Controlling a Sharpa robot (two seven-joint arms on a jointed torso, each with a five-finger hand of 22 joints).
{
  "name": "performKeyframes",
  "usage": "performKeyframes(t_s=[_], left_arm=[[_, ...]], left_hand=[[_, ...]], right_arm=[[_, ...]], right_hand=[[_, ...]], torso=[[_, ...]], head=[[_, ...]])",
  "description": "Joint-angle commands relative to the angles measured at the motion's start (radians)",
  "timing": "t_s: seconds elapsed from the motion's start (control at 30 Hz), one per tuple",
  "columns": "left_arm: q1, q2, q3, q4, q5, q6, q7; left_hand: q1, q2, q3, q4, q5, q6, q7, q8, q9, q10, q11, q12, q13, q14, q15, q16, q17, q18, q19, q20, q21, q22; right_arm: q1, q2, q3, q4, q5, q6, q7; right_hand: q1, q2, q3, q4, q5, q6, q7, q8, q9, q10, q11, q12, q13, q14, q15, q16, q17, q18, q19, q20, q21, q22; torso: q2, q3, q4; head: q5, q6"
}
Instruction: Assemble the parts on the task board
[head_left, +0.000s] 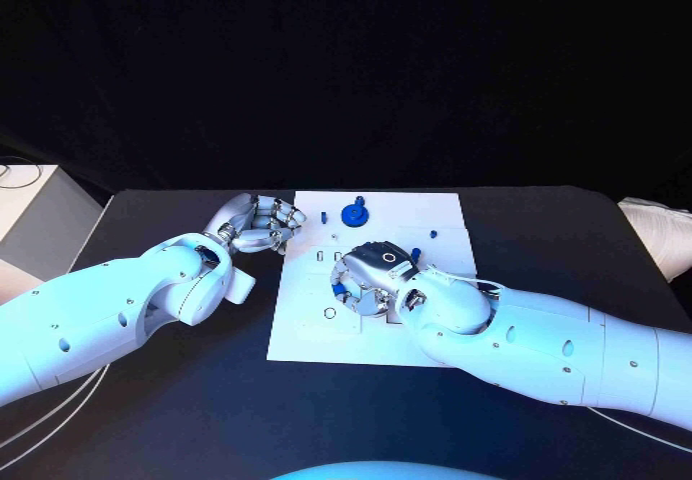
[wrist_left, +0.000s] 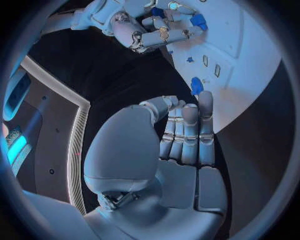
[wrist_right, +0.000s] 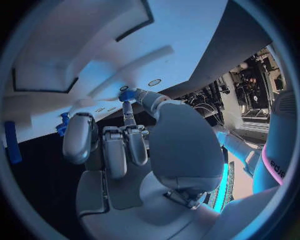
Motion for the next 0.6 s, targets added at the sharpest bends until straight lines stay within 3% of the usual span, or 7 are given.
performKeyframes(t_s=[0.03, 0.33, 0.6], left_arm=[[0.0, 0.002, 0.001, 0.0, 0.006, 0.017, 0.001], [0.0, 0.001, 0.001, -0.001, 0.006, 0.017, 0.0], [0.0, 0.002, 0.001, -0.001, 0.006, 0.017, -0.003]], left_hand=[[0.009, -0.002, 0.0, -0.006, 0.005, -0.005, 0.0, -0.006, -0.002, -0.001, 0.003, -0.006, -0.001, -0.008, 0.0, -0.005, -0.001, 0.015, -0.003, 0.006, -0.006, -0.001], [0.011, -0.001, 0.001, -0.007, 0.005, -0.005, 0.0, -0.006, -0.002, -0.002, 0.003, -0.006, -0.001, -0.01, 0.0, -0.008, -0.004, 0.015, -0.004, 0.006, -0.006, -0.001], [0.012, 0.0, 0.001, -0.008, 0.005, -0.005, 0.001, -0.007, -0.002, -0.002, 0.003, -0.006, -0.002, -0.011, 0.0, -0.008, -0.004, 0.015, -0.004, 0.006, -0.006, -0.001]], right_arm=[[-0.001, -0.001, -0.001, 0.002, 0.004, 0.033, -0.008], [-0.001, -0.001, -0.001, -0.001, -0.006, 0.029, -0.017], [-0.001, 0.002, -0.001, -0.009, -0.01, 0.043, -0.015]], right_hand=[[0.005, 0.005, 0.0, 0.003, 0.007, 0.006, 0.0, 0.004, 0.001, 0.04, -0.009, 0.007, 0.176, 0.083, -0.006, 0.007, 0.215, -0.008, 0.009, 0.0, 0.005, 0.002], [0.022, 0.009, 0.005, -0.004, 0.009, 0.003, -0.001, 0.005, 0.001, 0.039, -0.01, 0.004, 0.174, 0.082, -0.008, 0.005, 0.211, -0.008, 0.008, -0.003, 0.002, -0.001], [0.049, 0.003, 0.014, -0.022, 0.009, -0.022, 0.009, -0.006, -0.004, 0.033, -0.004, -0.005, 0.167, 0.078, -0.004, 0.0, 0.202, -0.006, 0.004, -0.002, -0.008, -0.008]], torso=[[0.0, 0.0003, -0.0002], [0.0, 0.0005, 0.0003], [0.001, 0.0009, 0.0008]], head=[[0.0, -0.002], [0.0, -0.002], [0.0, -0.004]])
